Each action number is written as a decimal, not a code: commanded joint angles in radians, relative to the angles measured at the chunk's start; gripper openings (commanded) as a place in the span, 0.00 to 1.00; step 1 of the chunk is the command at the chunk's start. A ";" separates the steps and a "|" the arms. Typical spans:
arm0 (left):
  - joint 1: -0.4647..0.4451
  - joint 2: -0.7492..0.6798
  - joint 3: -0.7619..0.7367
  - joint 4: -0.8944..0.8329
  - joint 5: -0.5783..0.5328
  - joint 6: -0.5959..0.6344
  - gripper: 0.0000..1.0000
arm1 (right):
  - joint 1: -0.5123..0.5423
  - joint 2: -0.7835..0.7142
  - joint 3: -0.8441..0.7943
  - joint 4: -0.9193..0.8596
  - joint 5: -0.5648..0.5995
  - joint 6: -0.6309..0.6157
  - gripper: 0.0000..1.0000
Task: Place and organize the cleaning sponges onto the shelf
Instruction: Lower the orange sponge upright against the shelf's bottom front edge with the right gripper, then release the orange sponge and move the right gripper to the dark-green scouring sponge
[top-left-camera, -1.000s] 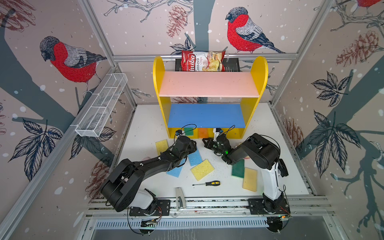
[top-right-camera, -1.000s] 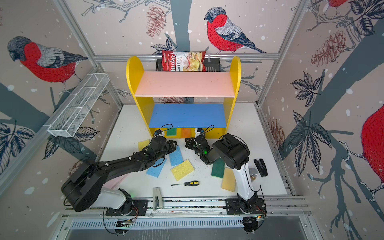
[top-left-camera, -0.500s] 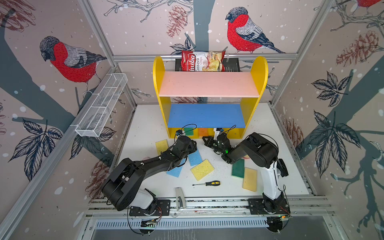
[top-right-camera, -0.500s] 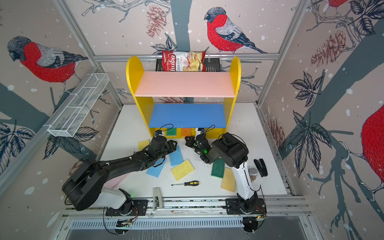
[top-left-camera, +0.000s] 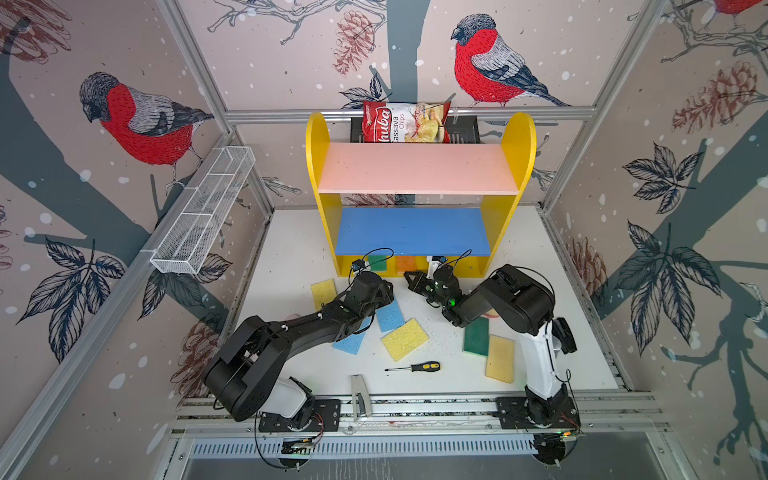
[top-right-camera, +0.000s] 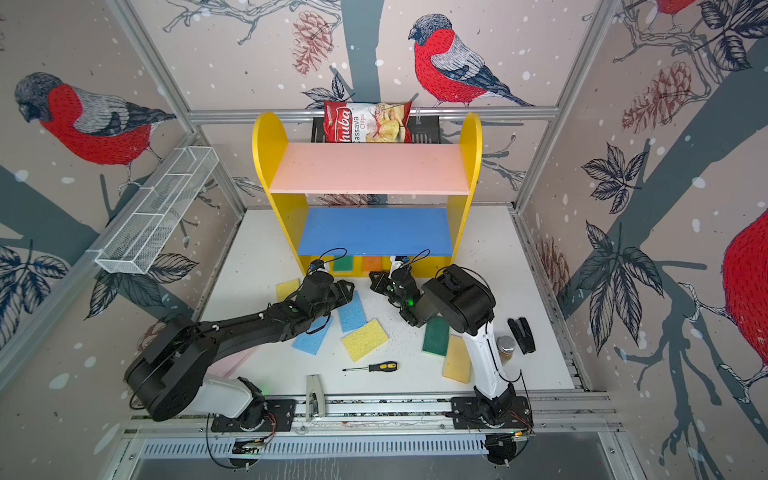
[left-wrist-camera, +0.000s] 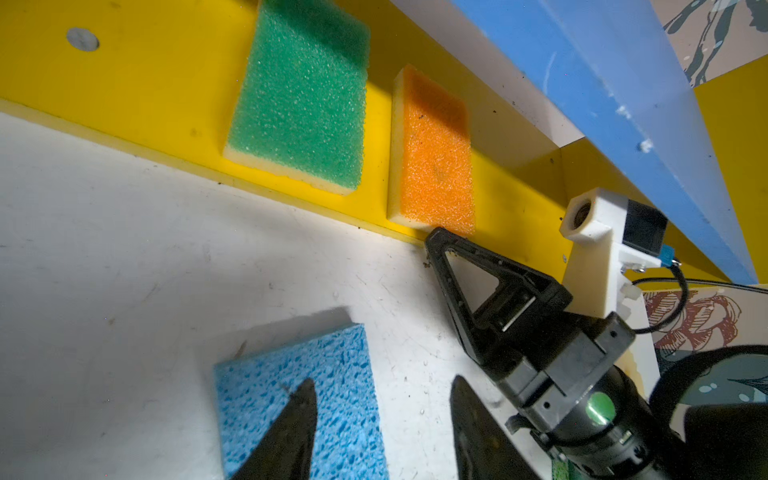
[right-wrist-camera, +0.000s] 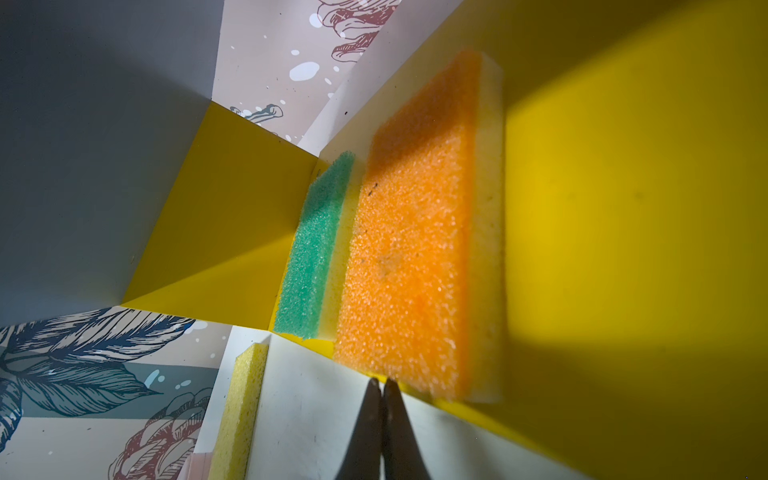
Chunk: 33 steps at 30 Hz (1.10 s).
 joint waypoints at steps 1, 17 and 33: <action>0.001 0.001 0.004 0.000 0.005 -0.005 0.52 | -0.006 0.016 -0.003 -0.147 0.010 -0.002 0.06; 0.001 -0.009 0.012 -0.014 -0.004 0.000 0.52 | -0.003 -0.016 -0.067 -0.120 -0.039 0.032 0.07; 0.049 -0.277 0.037 -0.093 -0.211 0.150 0.57 | -0.033 -0.524 -0.290 -0.573 0.098 -0.137 0.15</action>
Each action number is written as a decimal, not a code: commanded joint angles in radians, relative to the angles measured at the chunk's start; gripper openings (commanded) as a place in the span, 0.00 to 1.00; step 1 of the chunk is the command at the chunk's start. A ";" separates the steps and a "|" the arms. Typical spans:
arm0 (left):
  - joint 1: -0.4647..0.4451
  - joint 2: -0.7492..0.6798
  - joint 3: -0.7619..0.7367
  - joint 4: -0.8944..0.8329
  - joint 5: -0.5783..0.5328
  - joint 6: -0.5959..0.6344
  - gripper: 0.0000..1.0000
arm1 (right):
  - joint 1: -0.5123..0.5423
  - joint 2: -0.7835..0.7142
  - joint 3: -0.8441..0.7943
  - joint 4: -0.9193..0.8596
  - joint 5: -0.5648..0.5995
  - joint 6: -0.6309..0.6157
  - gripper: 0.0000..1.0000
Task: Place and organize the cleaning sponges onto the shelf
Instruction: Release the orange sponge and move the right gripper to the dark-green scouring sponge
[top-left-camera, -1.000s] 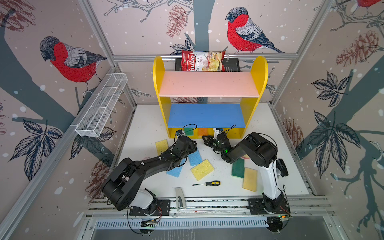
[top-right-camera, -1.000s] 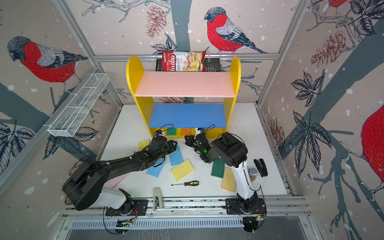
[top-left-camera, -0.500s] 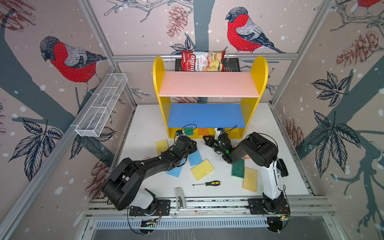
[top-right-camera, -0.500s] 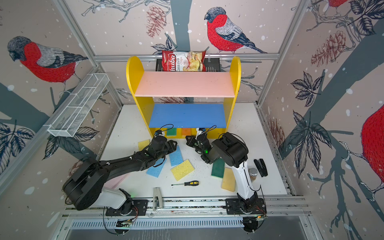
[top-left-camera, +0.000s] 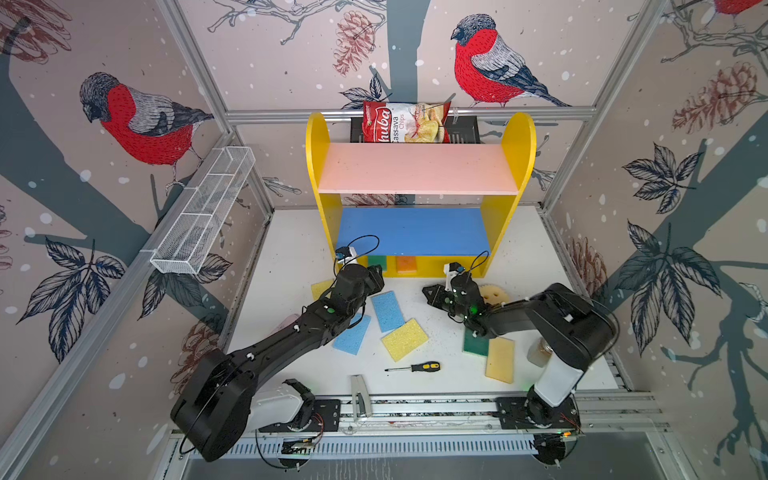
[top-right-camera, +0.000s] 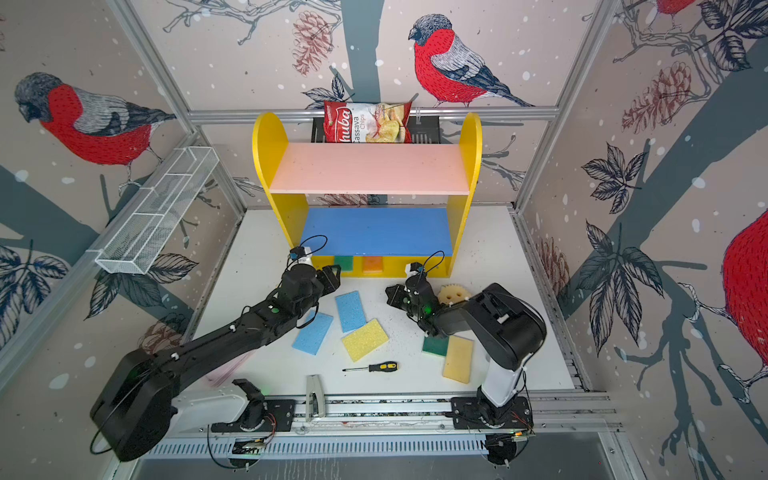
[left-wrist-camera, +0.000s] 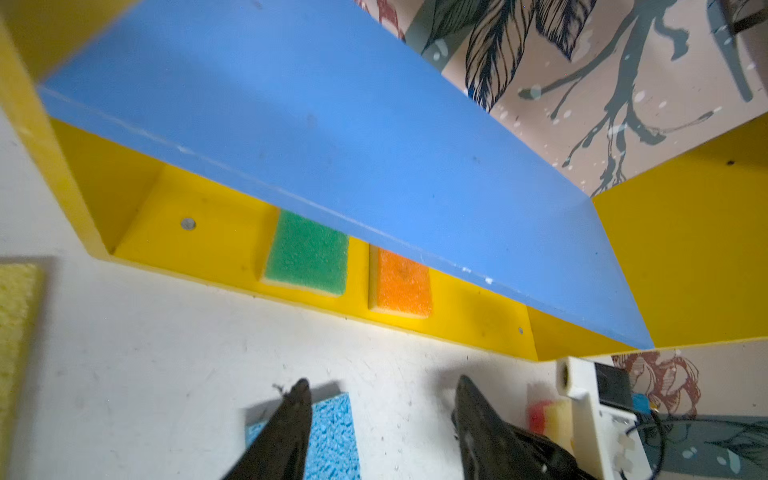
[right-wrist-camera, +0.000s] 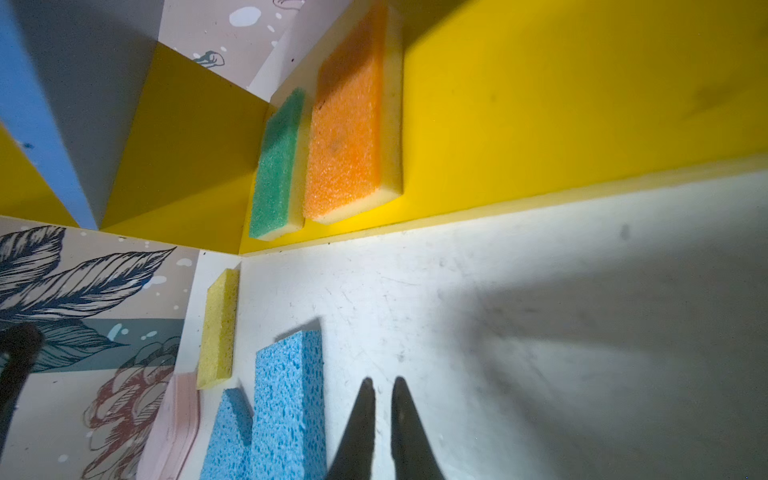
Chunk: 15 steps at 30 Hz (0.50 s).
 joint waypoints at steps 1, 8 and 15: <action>0.010 -0.044 0.006 -0.020 -0.079 0.054 0.59 | -0.011 -0.091 -0.011 -0.231 0.106 -0.092 0.17; 0.038 -0.111 0.005 -0.052 -0.134 0.077 0.63 | -0.043 -0.247 -0.053 -0.424 0.223 -0.147 0.21; 0.052 -0.154 0.005 -0.052 -0.178 0.096 0.65 | -0.057 -0.383 -0.083 -0.614 0.319 -0.141 0.27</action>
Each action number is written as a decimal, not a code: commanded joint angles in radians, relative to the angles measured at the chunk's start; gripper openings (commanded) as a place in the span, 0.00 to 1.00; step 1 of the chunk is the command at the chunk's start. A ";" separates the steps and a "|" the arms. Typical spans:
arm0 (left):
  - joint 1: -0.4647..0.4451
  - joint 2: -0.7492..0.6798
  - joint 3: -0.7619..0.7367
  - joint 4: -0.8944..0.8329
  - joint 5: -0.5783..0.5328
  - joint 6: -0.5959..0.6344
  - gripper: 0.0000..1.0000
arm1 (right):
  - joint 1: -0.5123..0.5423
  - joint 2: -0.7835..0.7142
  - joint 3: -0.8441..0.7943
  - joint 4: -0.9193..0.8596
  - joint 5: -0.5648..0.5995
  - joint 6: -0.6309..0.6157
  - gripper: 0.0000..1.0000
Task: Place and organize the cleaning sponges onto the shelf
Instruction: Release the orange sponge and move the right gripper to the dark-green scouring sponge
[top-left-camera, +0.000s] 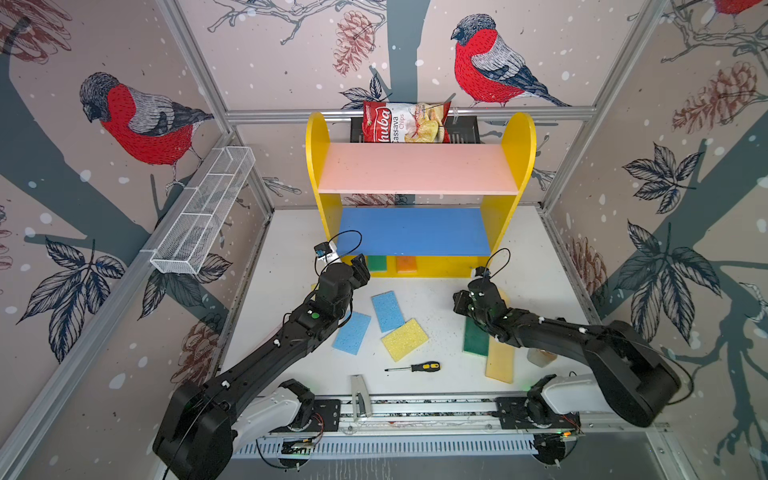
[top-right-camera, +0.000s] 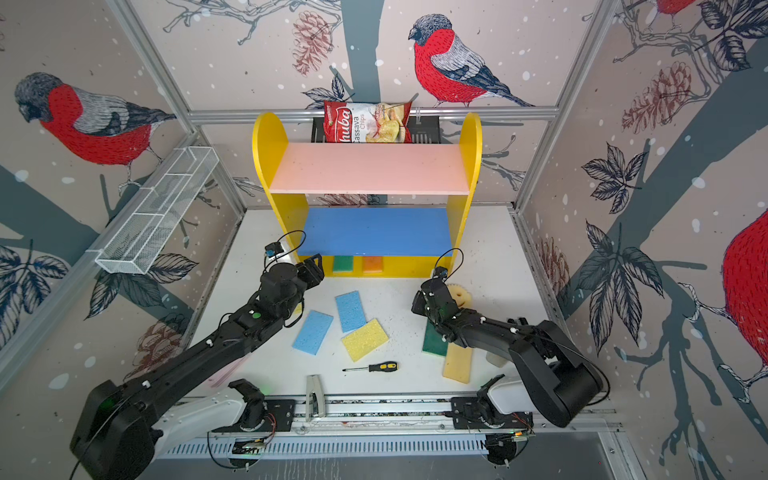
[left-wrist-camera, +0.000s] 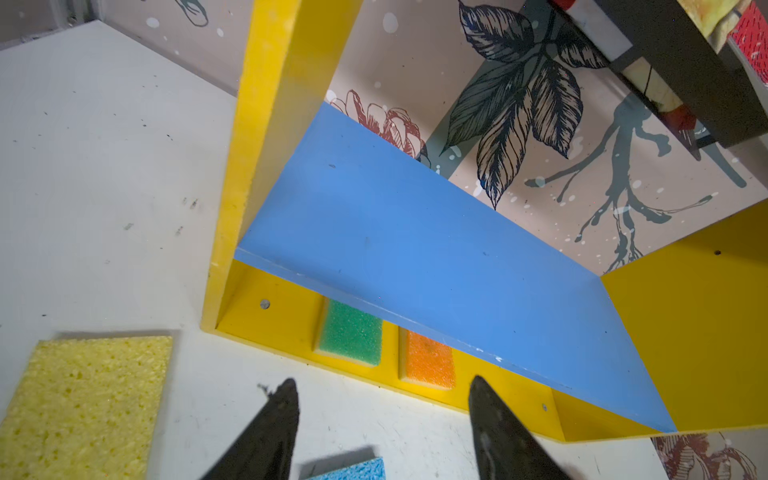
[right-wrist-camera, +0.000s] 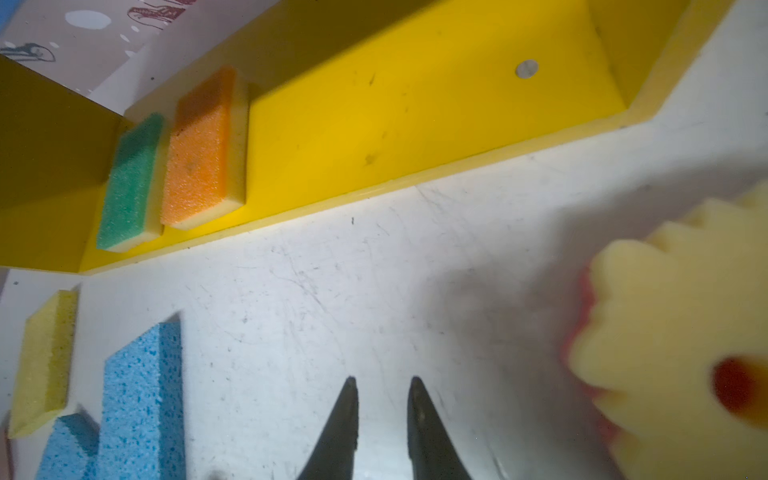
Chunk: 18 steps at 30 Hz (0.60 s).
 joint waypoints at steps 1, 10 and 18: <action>0.004 -0.015 0.006 -0.001 -0.036 0.031 0.65 | -0.010 -0.062 -0.010 -0.160 0.080 0.018 0.31; 0.006 0.019 0.005 0.040 -0.026 0.037 0.66 | -0.024 -0.257 -0.077 -0.359 0.099 0.157 0.65; 0.011 0.070 0.008 0.055 0.012 0.020 0.66 | 0.045 -0.213 -0.160 -0.167 -0.005 0.221 0.58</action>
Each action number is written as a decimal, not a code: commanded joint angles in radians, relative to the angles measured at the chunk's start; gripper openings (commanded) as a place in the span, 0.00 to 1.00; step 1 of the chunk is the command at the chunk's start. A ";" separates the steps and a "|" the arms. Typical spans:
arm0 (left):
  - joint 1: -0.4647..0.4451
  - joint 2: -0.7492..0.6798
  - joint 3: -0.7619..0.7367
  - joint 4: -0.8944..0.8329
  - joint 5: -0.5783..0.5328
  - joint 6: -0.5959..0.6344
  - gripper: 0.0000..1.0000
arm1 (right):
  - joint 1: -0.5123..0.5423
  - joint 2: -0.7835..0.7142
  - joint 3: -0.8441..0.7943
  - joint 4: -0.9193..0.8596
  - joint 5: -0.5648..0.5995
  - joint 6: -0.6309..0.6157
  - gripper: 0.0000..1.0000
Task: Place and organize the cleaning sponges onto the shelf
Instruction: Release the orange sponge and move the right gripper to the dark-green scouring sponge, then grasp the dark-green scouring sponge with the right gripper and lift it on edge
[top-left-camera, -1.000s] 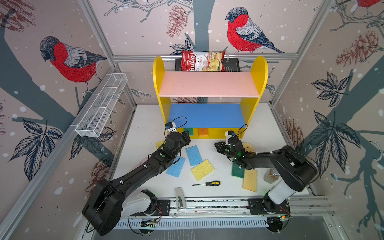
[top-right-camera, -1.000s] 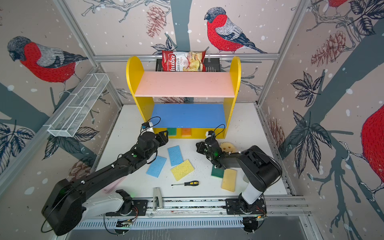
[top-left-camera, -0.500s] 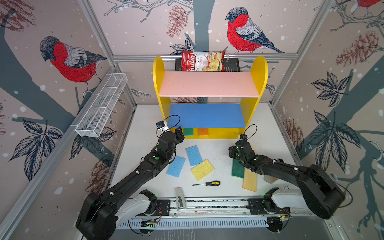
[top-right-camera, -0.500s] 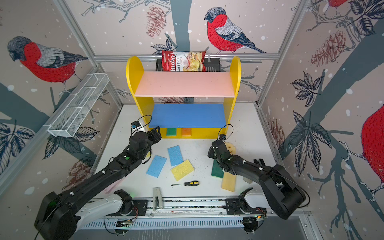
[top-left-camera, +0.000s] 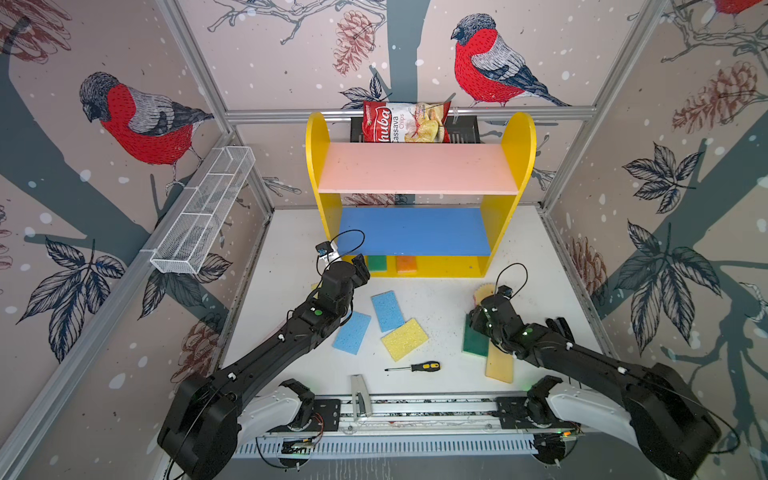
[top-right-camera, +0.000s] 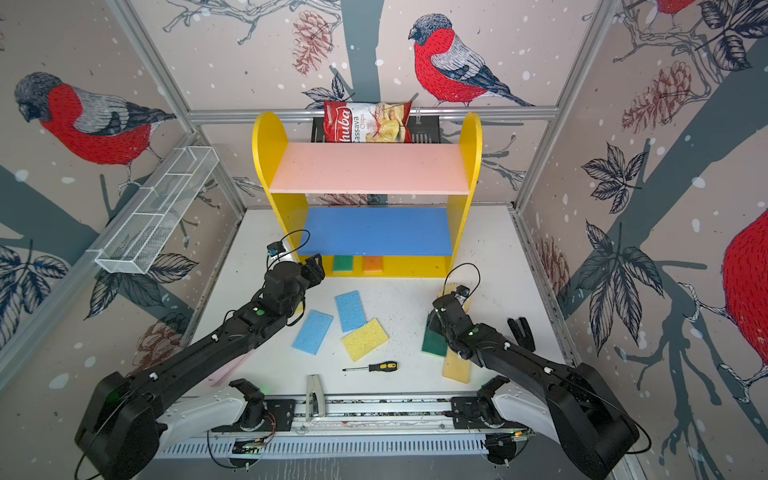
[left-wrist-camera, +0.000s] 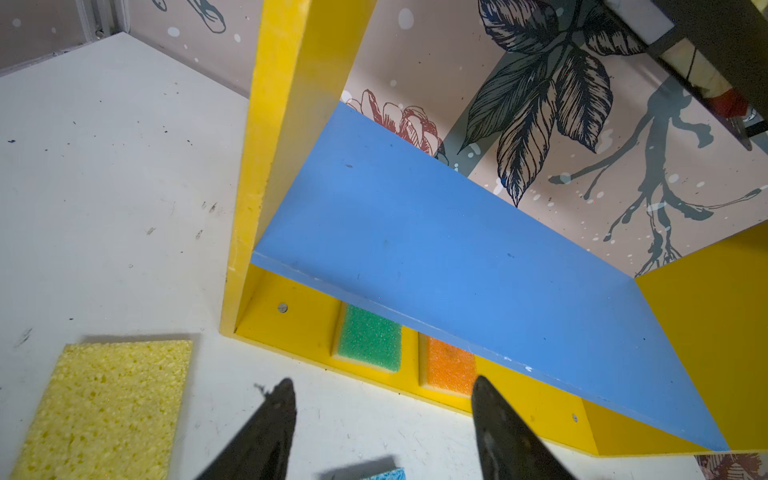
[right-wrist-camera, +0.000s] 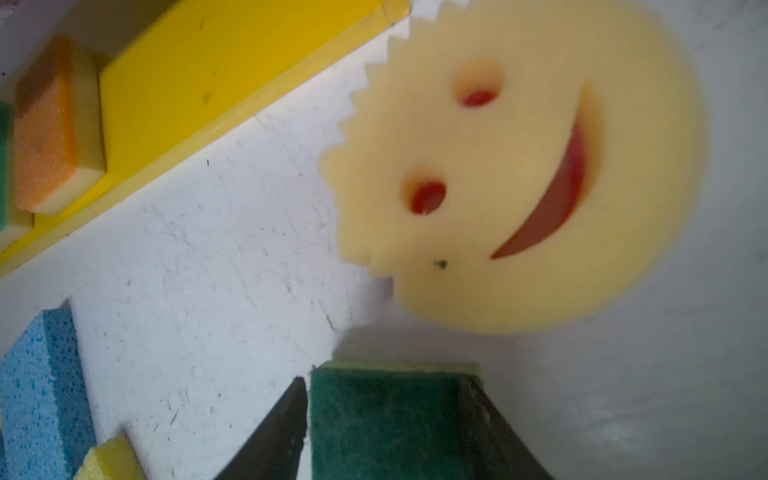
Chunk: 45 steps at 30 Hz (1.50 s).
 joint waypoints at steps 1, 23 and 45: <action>0.002 0.013 0.006 0.040 0.030 -0.008 0.66 | 0.042 0.054 -0.019 0.134 -0.070 0.071 0.57; 0.003 0.028 -0.034 0.029 0.056 -0.041 0.66 | 0.218 0.324 0.197 0.278 0.001 -0.018 0.63; 0.039 0.194 -0.053 0.157 0.283 -0.097 0.44 | 0.211 0.378 0.077 0.368 -0.135 -0.056 0.45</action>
